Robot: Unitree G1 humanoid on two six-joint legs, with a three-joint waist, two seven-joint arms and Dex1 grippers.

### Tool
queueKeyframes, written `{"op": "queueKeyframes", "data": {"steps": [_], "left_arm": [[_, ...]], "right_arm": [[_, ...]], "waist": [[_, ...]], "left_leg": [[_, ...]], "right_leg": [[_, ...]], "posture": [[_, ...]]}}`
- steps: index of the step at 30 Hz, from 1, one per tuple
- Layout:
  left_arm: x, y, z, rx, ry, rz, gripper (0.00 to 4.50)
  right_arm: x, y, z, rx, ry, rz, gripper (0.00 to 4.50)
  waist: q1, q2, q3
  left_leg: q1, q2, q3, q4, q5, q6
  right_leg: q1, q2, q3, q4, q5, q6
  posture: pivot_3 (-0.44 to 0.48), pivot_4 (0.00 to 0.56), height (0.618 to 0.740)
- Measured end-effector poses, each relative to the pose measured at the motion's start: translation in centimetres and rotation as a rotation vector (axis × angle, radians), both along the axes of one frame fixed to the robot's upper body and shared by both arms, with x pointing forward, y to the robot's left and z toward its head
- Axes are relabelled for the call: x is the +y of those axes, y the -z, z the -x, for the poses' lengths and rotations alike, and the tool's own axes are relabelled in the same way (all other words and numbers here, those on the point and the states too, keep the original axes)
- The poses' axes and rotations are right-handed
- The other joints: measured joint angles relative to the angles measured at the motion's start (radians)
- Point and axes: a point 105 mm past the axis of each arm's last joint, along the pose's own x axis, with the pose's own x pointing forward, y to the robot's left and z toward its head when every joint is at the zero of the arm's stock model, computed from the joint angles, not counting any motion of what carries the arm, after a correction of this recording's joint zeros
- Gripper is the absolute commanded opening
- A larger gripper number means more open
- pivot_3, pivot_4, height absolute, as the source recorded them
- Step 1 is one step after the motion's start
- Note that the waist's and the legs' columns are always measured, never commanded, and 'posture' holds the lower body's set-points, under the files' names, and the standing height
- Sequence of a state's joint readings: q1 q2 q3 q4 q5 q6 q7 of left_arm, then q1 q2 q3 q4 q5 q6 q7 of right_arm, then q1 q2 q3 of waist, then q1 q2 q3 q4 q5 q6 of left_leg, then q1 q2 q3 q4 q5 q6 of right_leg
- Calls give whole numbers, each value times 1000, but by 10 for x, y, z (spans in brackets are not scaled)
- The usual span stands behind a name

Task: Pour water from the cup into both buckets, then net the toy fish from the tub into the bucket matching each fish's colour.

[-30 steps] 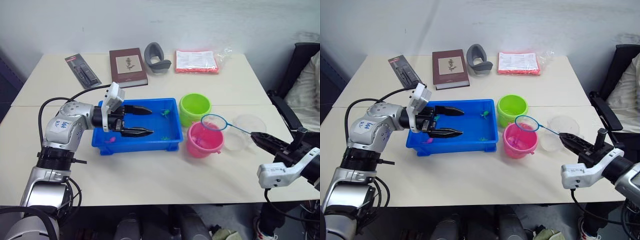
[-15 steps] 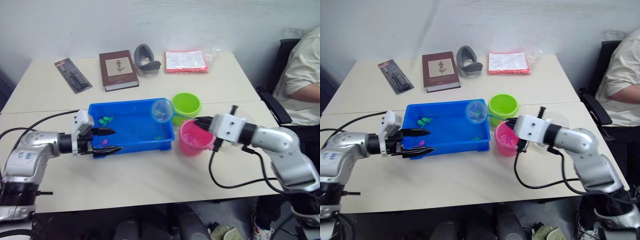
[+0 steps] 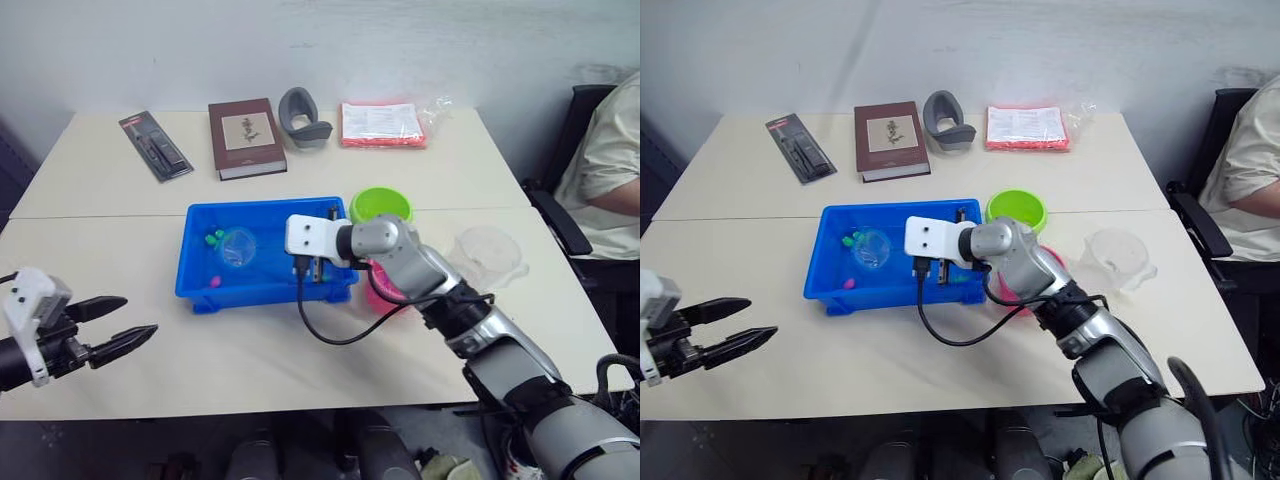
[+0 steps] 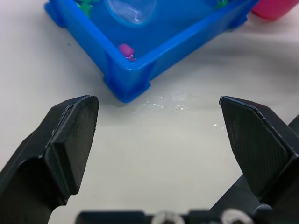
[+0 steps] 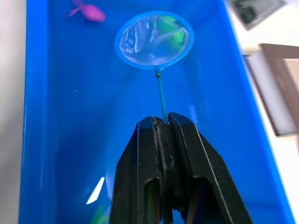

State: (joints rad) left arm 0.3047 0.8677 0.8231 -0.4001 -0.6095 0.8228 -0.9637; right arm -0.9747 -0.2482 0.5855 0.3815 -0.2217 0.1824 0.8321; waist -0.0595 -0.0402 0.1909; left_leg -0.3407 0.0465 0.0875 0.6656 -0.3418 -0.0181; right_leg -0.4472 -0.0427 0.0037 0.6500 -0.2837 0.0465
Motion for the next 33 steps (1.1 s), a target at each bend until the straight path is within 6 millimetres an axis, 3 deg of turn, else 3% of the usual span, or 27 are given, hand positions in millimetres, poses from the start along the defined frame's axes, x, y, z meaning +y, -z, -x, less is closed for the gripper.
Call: {"op": "queueKeyframes", "data": {"steps": [6,12,21,24,29,33], "left_arm": [[-1,-2,6,1,-13,-6,4471],[-3,-4,6,-12,-14,-19,4471],[-10,-9,-12,-57,22,2,4471],[-21,-17,-19,-88,80,35,4471],[-53,-33,-34,-124,249,110,4471],[-79,-42,-50,-147,363,143,4471]], "right_arm": [[18,8,-3,-18,-44,24,0],[34,16,14,90,-117,12,0],[23,-1,26,364,-55,-155,0],[9,-2,27,447,1,-204,0],[-36,-5,24,529,132,-293,0],[-75,-19,34,515,180,-371,0]], "waist": [[-17,0,0],[-29,1,0],[-24,1,0],[-23,1,1],[-14,3,1],[3,5,2]], "left_leg": [[0,1,-1,-1,0,-1],[1,1,-2,-2,0,-1],[-1,1,-8,-2,-1,-3],[-3,1,-11,-2,-1,-3],[-12,0,-20,-1,-1,-4],[-14,0,-22,-2,-1,-4]], "right_leg": [[0,0,-1,0,0,0],[0,0,-2,1,0,0],[0,-1,-6,1,-1,-2],[0,-2,-9,0,-1,-2],[-1,-4,-17,-6,-1,-2],[-1,-3,-20,-8,-1,-2]], "posture": [[0,150,740],[0,150,740],[0,150,740],[0,150,740],[0,150,740],[0,150,740]]}}
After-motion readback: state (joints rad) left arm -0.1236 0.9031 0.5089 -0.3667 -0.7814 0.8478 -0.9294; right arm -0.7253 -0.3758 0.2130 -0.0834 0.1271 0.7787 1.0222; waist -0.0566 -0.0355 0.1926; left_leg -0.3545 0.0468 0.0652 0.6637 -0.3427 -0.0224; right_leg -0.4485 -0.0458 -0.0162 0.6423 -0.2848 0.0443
